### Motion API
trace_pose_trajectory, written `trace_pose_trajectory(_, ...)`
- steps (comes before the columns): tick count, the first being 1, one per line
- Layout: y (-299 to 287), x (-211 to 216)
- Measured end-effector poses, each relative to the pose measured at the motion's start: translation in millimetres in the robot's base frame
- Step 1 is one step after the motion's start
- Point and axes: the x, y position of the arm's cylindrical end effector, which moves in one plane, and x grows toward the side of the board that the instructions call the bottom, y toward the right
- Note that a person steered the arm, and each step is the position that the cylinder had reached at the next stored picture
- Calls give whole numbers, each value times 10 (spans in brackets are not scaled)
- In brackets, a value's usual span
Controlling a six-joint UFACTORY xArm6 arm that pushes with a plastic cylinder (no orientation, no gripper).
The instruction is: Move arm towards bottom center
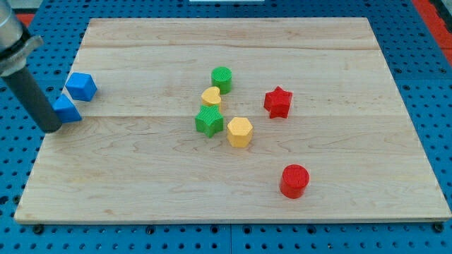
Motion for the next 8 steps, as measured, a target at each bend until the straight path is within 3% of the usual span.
trace_pose_trajectory(2,276,-254)
trace_pose_trajectory(5,1152,-121)
trace_pose_trajectory(8,1152,-117)
